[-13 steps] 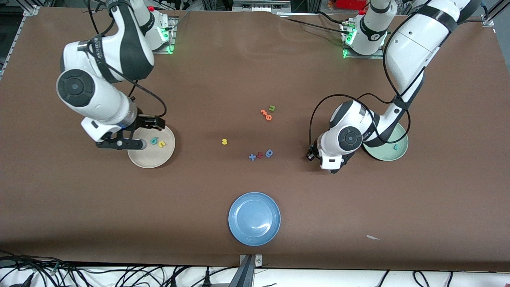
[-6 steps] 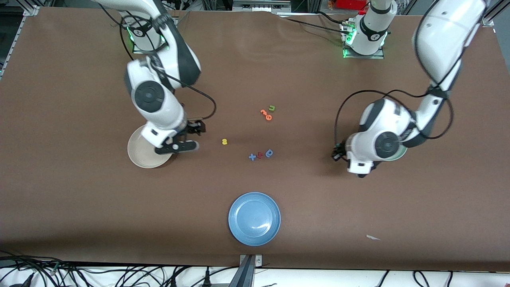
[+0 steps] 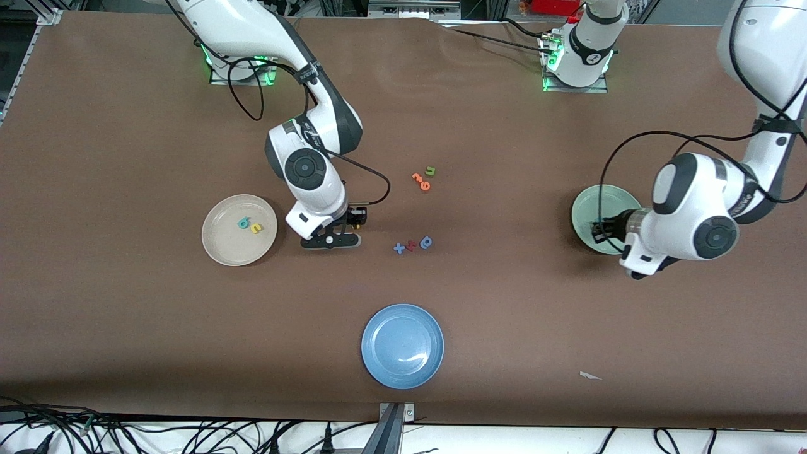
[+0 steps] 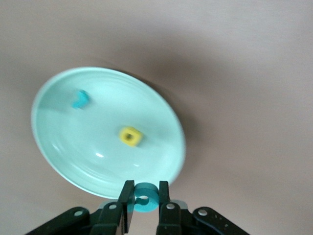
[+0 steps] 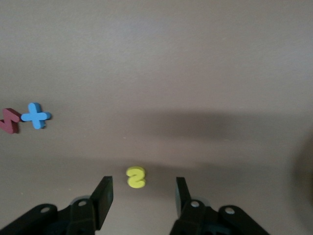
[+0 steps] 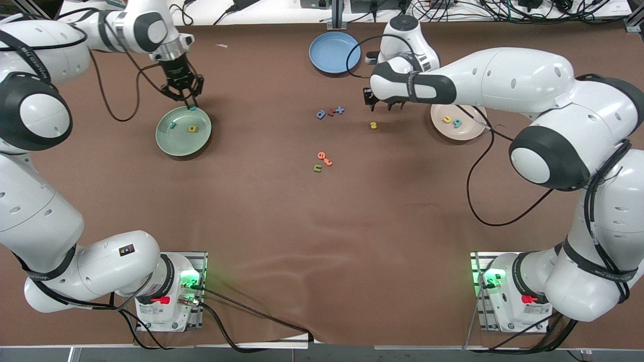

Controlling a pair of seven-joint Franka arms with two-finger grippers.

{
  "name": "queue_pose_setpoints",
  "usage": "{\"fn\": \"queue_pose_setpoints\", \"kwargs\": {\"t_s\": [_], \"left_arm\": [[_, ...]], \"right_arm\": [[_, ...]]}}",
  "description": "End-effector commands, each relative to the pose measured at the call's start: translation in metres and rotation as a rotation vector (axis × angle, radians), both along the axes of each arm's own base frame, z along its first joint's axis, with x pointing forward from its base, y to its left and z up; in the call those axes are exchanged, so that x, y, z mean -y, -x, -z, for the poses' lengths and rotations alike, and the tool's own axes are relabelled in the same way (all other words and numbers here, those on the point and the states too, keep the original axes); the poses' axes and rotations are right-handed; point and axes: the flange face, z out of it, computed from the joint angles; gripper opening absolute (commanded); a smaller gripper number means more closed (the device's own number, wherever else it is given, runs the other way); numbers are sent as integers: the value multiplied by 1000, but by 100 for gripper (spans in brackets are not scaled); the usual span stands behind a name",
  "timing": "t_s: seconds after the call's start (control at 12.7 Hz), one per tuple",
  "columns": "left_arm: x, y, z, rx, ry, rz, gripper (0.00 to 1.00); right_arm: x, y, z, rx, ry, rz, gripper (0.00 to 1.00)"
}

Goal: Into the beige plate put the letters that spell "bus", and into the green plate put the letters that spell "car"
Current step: 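Place the teal c in the green plate with the left gripper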

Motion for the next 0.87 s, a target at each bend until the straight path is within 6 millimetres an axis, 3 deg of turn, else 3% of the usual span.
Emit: {"fn": "queue_pose_setpoints", "kwargs": {"t_s": [0.0,0.08,0.16,0.24,0.47,0.79], "left_arm": [[-10,10,2,-14,3,61,19],[-10,10,2,-14,3,61,32],[-10,10,2,-16,3,61,74],[-10,9,1,-12,4,61,100],[-10,5,-5,2,9,53,100],[-16,-20,-42,75,4,1,100]], "right_arm": [[-5,5,14,-6,-18,18,57],[-9,8,22,-1,-19,15,57],[-20,16,33,-2,-15,24,57],[-25,20,38,-6,-8,33,54],[-23,21,42,-9,0,29,54],[-18,23,49,-9,23,8,54]]}}
